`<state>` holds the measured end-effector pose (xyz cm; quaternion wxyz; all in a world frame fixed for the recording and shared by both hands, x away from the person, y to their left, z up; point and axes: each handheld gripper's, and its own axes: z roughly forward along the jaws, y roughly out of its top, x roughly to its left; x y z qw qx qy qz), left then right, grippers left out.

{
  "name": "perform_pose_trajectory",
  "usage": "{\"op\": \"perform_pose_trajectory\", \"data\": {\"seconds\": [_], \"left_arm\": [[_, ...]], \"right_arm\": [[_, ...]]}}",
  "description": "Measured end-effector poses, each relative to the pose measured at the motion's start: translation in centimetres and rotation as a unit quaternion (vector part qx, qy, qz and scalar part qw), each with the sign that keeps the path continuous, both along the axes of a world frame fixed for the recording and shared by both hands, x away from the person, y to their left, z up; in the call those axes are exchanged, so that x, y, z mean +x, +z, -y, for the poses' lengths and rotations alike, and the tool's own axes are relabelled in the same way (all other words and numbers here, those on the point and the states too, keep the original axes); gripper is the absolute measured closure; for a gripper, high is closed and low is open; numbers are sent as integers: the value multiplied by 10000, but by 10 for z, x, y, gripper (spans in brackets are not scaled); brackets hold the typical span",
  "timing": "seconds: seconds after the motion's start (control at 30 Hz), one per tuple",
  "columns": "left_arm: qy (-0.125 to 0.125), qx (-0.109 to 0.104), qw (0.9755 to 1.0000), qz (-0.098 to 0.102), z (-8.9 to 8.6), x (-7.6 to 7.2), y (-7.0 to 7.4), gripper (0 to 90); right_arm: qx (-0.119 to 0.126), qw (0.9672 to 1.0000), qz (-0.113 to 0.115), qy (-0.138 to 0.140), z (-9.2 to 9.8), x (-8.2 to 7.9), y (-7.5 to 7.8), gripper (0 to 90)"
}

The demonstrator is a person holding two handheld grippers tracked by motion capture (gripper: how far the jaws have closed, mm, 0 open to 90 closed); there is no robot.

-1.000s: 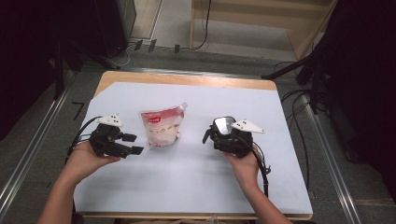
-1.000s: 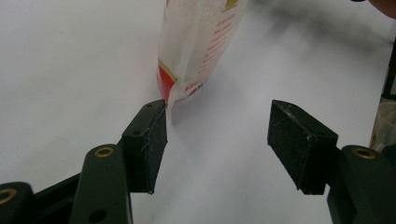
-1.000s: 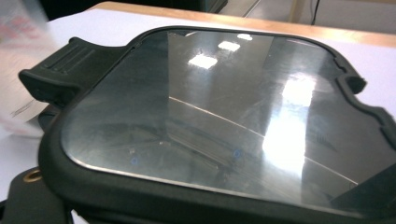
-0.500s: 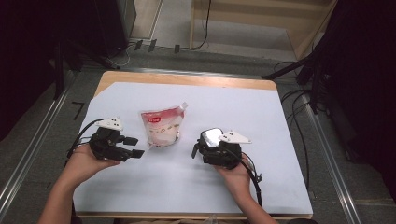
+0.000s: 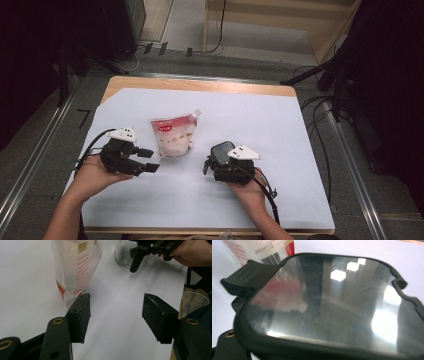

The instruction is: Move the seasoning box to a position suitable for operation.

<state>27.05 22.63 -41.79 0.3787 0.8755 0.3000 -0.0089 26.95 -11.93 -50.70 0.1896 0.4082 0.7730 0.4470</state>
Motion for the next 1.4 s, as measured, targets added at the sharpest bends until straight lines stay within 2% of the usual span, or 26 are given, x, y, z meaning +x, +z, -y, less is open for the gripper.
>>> {"op": "perform_pose_trajectory", "data": {"seconds": [0.07, 0.27, 0.47, 0.57, 0.63, 0.7, 0.73, 0.87, 0.9, 0.97, 1.0, 1.03, 1.07, 1.13, 1.23, 1.3, 1.4], "left_arm": [[-25, 19, 10000, 1, 3, 0, 0, 399], [-130, 64, 9999, 17, 11, -1, 1, 396], [-267, 93, 9996, -1, 20, 0, 0, 397], [-292, 103, 9995, -16, 22, 0, 0, 396], [-301, 124, 9995, -6, 24, 1, 1, 396], [-207, 112, 9997, -14, 26, 3, 3, 395], [-241, 114, 9996, 79, 28, 3, 5, 394], [-246, 102, 9996, 108, 33, 2, 6, 393], [-217, 149, 9996, 118, 37, 3, 5, 394], [-172, 202, 9996, 127, 39, 2, 5, 403], [-188, 196, 9996, 66, 42, 4, 4, 414], [-188, 196, 9996, 66, 42, 4, 4, 420], [-152, 191, 9997, 6, 47, 5, 3, 428], [-192, 188, 9996, 13, 52, 7, 2, 438], [-215, 225, 9995, 3, 58, 9, 2, 456], [-278, 205, 9994, -7, 67, 11, 0, 479], [-407, 216, 9989, 13, 72, 12, -1, 518]], "right_arm": [[75, 10000, -59, -6, 2, -3, -1, 123], [6, 9998, -169, 94, 2, -3, -3, 93], [56, 9986, -505, 149, 5, -2, -7, 59], [58, 9982, -569, 160, 6, -2, -5, 52], [32, 9982, -566, 198, 8, -4, -2, 52], [42, 9980, -563, 266, 12, -5, 4, 52], [102, 9973, -646, 337, 16, -6, 9, 52], [78, 9966, -674, 460, 24, -11, 16, 52], [139, 9957, -729, 546, 32, -13, 20, 56], [214, 9951, -785, 566, 36, -13, 22, 55], [291, 9936, -901, 622, 43, -14, 26, 58], [291, 9936, -901, 622, 43, -14, 26, 58], [213, 9938, -866, 660, 51, -16, 31, 79], [150, 9946, -775, 670, 60, -18, 34, 92], [247, 9941, -811, 679, 69, -19, 39, 137], [319, 9929, -879, 738, 75, -20, 43, 134], [288, 9933, -760, 824, 76, -19, 46, 158]]}}
